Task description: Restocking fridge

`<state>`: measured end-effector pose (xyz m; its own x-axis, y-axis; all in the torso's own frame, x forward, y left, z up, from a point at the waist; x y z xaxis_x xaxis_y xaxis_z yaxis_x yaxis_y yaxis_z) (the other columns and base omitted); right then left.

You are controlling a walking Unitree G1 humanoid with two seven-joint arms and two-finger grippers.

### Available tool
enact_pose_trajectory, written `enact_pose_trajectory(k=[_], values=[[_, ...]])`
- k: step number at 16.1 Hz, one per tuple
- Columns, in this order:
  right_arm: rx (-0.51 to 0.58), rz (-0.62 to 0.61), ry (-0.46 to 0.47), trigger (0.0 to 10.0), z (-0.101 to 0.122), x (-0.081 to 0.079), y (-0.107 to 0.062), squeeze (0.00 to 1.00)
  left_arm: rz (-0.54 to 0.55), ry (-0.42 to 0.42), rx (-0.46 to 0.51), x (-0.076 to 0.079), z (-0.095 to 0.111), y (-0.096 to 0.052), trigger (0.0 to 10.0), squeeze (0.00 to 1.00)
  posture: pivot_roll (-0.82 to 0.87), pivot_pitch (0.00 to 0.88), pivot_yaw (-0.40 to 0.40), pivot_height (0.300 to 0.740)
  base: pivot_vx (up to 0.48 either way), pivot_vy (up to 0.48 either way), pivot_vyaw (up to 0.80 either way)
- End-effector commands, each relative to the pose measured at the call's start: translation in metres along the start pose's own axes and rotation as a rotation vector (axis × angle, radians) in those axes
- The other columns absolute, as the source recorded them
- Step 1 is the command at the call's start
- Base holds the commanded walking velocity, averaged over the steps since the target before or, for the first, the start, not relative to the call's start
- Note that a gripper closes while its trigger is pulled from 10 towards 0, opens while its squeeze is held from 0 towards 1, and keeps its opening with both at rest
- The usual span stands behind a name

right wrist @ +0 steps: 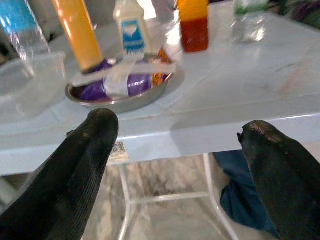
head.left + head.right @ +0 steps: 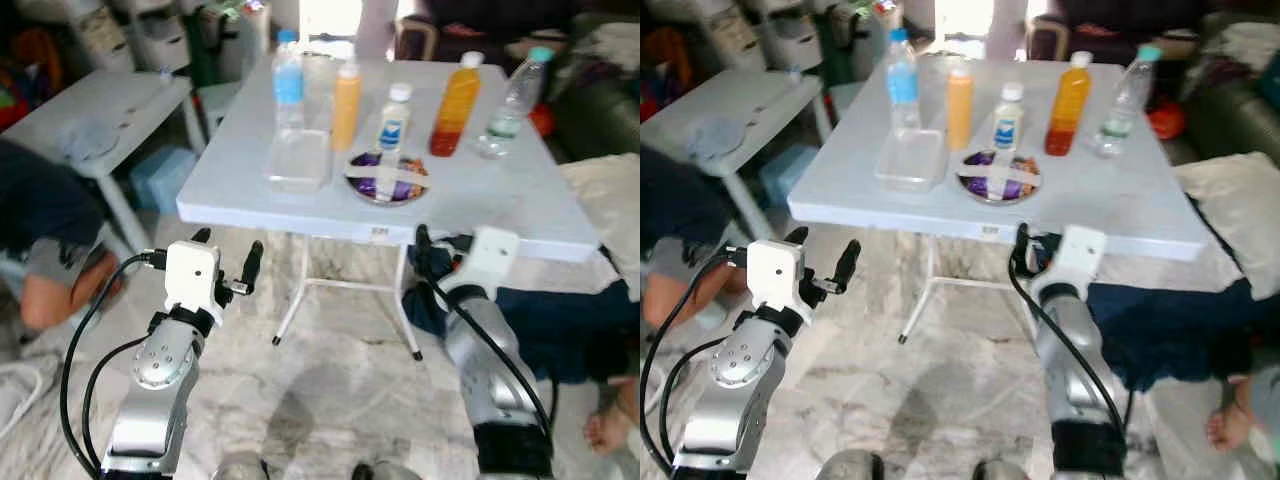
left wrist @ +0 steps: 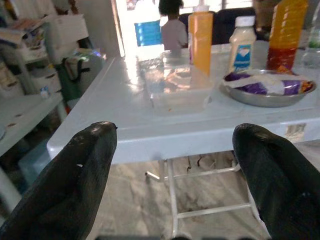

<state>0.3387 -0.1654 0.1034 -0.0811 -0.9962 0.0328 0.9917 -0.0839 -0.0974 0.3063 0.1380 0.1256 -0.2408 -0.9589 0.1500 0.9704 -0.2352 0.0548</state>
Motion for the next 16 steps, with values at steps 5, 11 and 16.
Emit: enact_pose_trajectory(k=[5,11,16], values=[[0.008,-0.024,-0.053,10.0,-0.003,0.014,-0.010,0.00,0.038,0.068,0.020,-0.019,0.004,0.003,10.0,0.00,0.07,0.000,0.007,0.740,0.329,0.350,0.00],[0.008,-0.040,-0.080,10.0,-0.002,0.020,-0.015,0.00,0.145,0.094,0.008,-0.040,0.001,-0.002,10.0,0.00,0.03,0.000,0.039,0.740,0.042,0.056,0.00],[-0.036,-0.035,-0.088,10.0,-0.013,0.022,-0.020,0.00,0.092,0.039,0.001,-0.032,-0.003,-0.001,10.0,0.00,0.02,0.000,0.031,0.740,0.226,0.000,-0.32]])
Point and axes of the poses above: a point about 5 cm out from each wrist's last joint towards the gripper, its own y axis pointing out of the wrist towards the gripper, its own z axis along the axis of the wrist's last joint, x = y × z, the point moved 5 cm from there along y, pointing out of the wrist towards the gripper, and after that the axes turned 14 degrees about -y, right-handed, at the moved point
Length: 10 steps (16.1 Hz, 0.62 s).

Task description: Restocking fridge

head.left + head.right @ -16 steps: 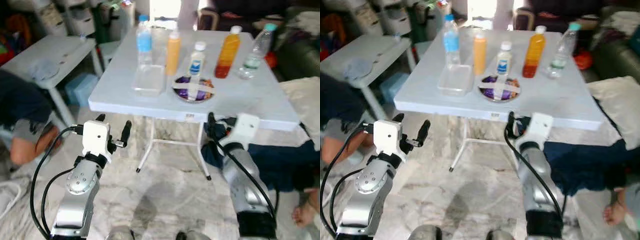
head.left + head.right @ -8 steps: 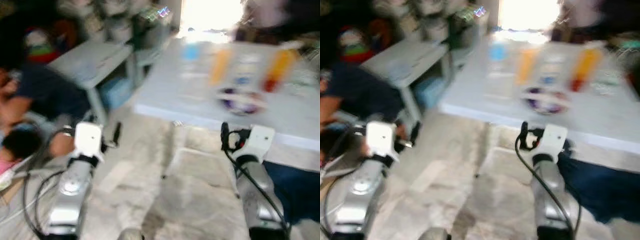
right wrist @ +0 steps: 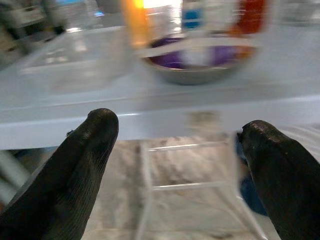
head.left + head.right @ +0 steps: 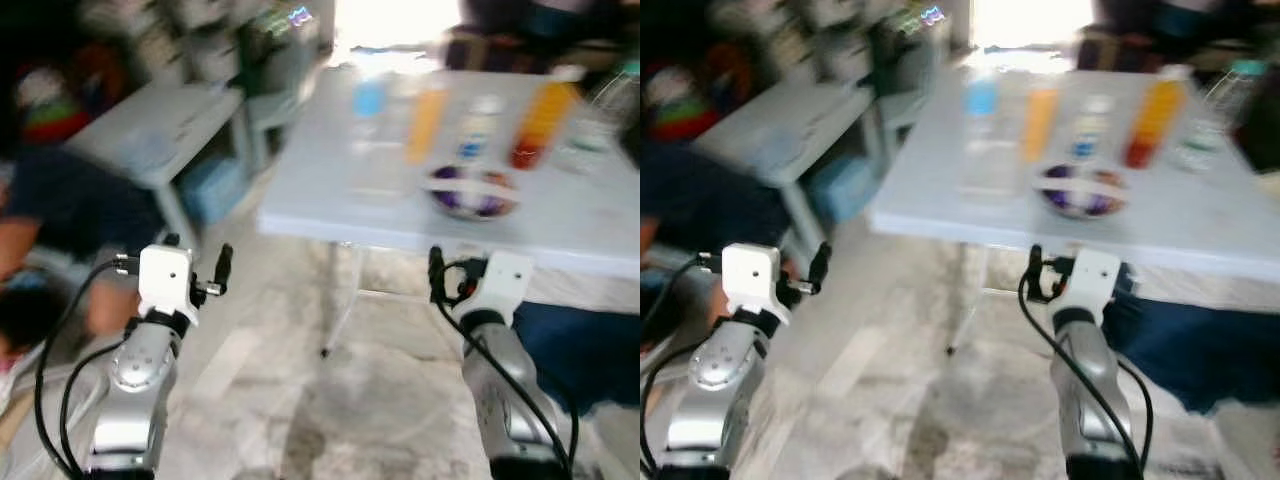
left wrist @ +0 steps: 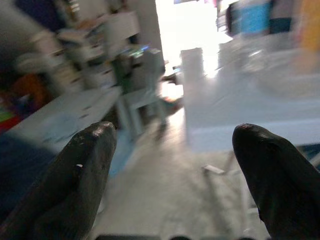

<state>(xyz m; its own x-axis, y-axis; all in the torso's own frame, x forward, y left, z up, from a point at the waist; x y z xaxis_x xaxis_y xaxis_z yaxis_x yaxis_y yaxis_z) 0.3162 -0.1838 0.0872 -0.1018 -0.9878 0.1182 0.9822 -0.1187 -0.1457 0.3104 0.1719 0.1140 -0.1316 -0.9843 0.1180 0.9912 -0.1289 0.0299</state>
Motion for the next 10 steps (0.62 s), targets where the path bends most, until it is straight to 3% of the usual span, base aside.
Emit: enact_pose_trajectory(k=[1,5,10], values=[[0.023,0.006,-0.005,10.0,0.009,0.000,-0.001,0.00,-0.029,-0.010,0.020,0.007,0.005,0.005,10.0,0.00,0.01,0.000,0.021,0.740,0.450,0.000,0.00],[0.048,0.025,-0.006,10.0,0.020,-0.005,0.005,0.00,-0.055,-0.028,0.047,0.020,0.011,0.011,10.0,0.00,0.01,0.000,0.009,0.740,0.451,0.000,0.00],[0.067,0.053,-0.027,10.0,0.026,-0.011,0.008,0.00,-0.043,-0.047,0.052,0.020,0.010,0.011,10.0,0.00,0.01,0.000,-0.003,0.740,0.446,0.000,0.00]])
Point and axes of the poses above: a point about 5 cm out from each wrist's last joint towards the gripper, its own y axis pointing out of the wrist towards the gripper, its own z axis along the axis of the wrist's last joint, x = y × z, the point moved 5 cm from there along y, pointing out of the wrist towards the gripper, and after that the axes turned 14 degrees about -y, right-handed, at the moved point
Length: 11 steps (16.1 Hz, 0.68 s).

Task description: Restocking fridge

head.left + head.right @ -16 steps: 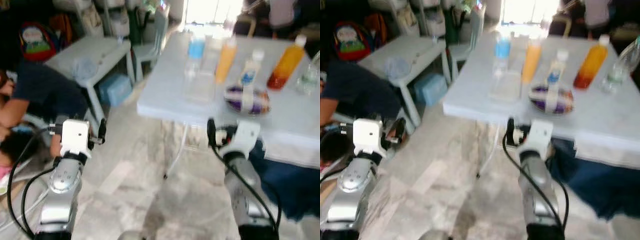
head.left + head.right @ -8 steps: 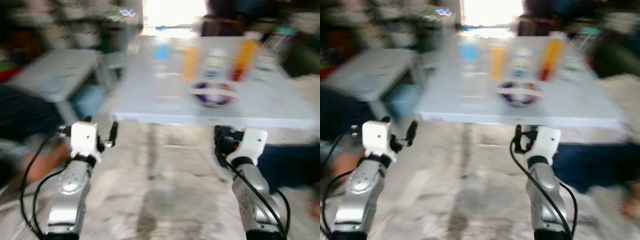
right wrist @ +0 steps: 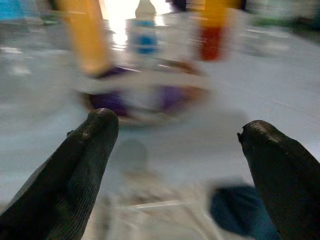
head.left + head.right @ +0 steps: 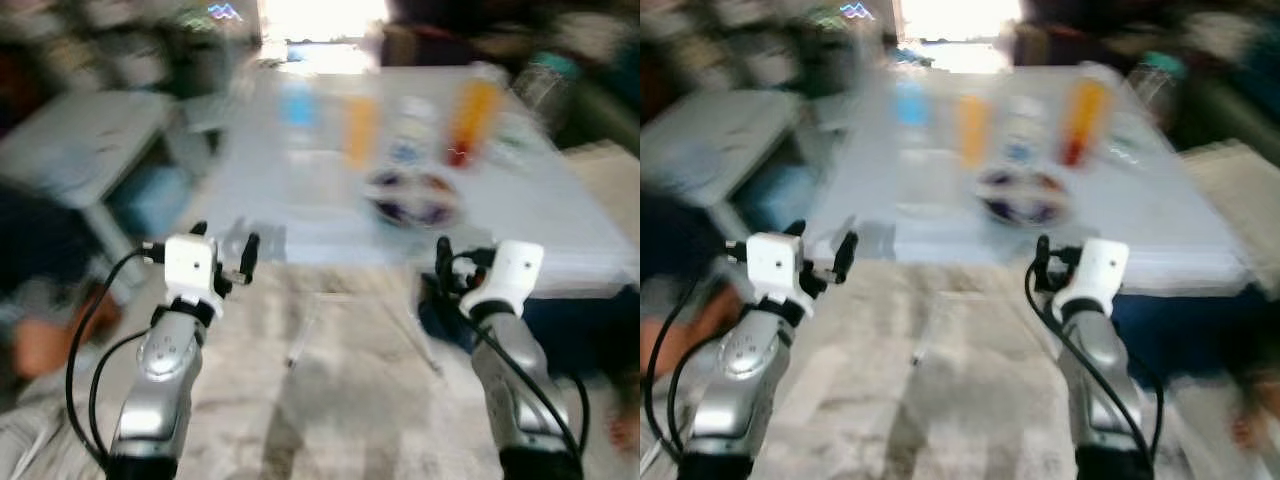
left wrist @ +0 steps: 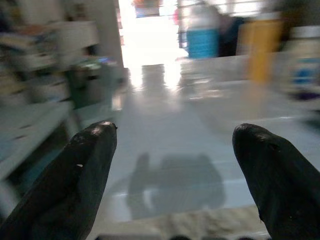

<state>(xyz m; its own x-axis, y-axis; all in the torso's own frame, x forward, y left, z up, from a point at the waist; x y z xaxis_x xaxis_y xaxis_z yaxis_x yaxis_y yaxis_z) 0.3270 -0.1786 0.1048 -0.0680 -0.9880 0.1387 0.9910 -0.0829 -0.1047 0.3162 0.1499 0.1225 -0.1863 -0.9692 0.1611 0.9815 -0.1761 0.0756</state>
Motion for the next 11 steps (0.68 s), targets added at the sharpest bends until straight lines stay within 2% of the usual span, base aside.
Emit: enact_pose_trajectory(k=[1,3,7,8,9,11], values=[[0.030,0.037,-0.028,10.0,0.008,-0.009,0.000,0.00,0.010,-0.001,0.010,-0.003,0.003,0.002,10.0,0.00,0.01,0.000,-0.004,0.740,0.435,0.000,0.00],[0.036,0.064,-0.041,10.0,0.009,-0.017,-0.003,0.00,0.011,-0.001,0.014,-0.003,0.003,0.000,10.0,0.00,0.01,0.000,-0.008,0.740,0.416,0.126,0.00],[0.024,0.066,-0.027,10.0,0.008,-0.018,-0.002,0.00,0.015,-0.004,0.036,-0.003,0.008,0.000,10.0,0.00,0.02,0.000,-0.010,0.740,0.000,0.000,0.00],[0.011,0.064,-0.028,10.0,0.005,-0.018,-0.003,0.00,0.014,-0.003,0.039,-0.004,0.009,-0.001,10.0,0.00,0.02,0.000,-0.009,0.740,0.000,0.000,0.00],[-0.027,0.059,-0.073,10.0,0.000,-0.016,-0.003,0.00,0.012,-0.002,0.040,-0.004,0.010,-0.001,10.0,0.00,0.02,0.000,-0.008,0.740,0.000,0.000,0.00],[-0.096,0.039,-0.062,10.0,-0.006,-0.014,0.002,0.00,0.016,0.002,0.043,-0.006,0.011,-0.002,10.0,0.00,0.02,0.000,-0.006,0.740,0.000,0.000,0.00]])
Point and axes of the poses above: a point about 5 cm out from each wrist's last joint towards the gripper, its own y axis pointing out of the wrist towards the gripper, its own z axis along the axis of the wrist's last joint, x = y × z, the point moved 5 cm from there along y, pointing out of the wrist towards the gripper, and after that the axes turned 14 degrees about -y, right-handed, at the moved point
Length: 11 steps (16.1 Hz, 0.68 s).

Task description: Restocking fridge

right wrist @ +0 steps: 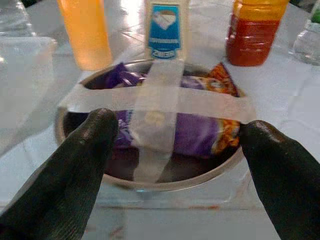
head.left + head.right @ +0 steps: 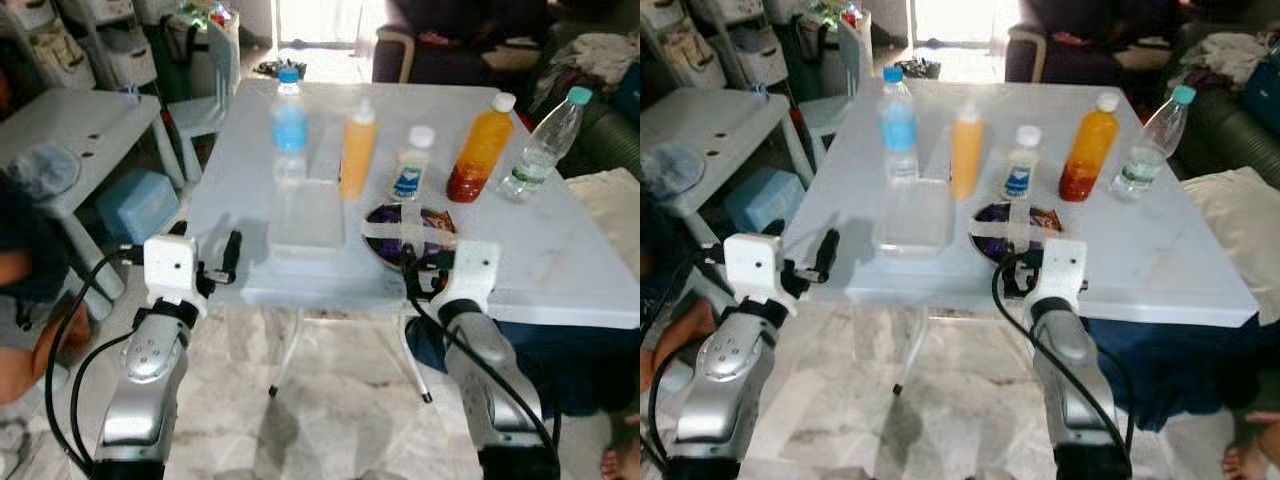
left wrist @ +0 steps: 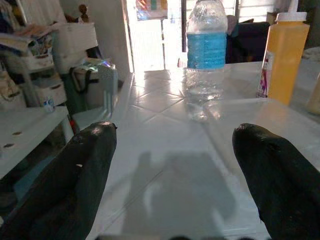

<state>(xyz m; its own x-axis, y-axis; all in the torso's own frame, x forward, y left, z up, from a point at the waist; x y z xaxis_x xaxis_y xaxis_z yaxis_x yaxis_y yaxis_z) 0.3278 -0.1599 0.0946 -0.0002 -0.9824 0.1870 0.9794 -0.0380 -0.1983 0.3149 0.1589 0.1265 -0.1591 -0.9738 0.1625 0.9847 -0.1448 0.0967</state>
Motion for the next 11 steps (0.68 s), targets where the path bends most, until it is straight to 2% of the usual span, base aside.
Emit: enact_pose_trajectory(k=[1,2,4,6,8,11], values=[[-0.034,-0.027,0.008,10.0,-0.001,0.007,0.002,0.00,-0.012,0.001,0.017,0.002,0.006,0.000,10.0,0.00,0.03,0.000,-0.006,0.740,0.000,0.000,0.00],[-0.094,-0.055,0.042,10.0,-0.010,0.008,0.003,0.00,-0.016,0.006,0.018,0.002,0.007,-0.001,10.0,0.00,0.04,0.002,-0.007,0.740,0.000,0.000,0.00],[-0.110,-0.079,0.035,10.0,-0.014,0.012,0.001,0.00,-0.016,0.010,0.017,0.001,0.008,-0.002,10.0,0.00,0.04,0.002,-0.005,0.740,0.000,0.000,0.00],[-0.098,-0.087,0.057,10.0,-0.008,0.015,0.002,0.00,-0.020,0.013,0.011,0.001,0.008,-0.003,10.0,0.00,0.04,0.006,-0.001,0.740,0.000,0.000,0.00],[-0.043,-0.090,0.108,10.0,0.007,0.016,0.006,0.00,-0.034,0.011,0.006,0.005,0.006,-0.002,10.0,0.00,0.04,0.005,0.002,0.740,0.000,0.000,0.00],[-0.049,-0.109,0.188,10.0,0.009,0.020,0.012,0.00,-0.042,0.015,0.010,0.007,0.007,0.000,10.0,0.00,0.05,0.004,0.003,0.740,0.000,0.000,0.00]])
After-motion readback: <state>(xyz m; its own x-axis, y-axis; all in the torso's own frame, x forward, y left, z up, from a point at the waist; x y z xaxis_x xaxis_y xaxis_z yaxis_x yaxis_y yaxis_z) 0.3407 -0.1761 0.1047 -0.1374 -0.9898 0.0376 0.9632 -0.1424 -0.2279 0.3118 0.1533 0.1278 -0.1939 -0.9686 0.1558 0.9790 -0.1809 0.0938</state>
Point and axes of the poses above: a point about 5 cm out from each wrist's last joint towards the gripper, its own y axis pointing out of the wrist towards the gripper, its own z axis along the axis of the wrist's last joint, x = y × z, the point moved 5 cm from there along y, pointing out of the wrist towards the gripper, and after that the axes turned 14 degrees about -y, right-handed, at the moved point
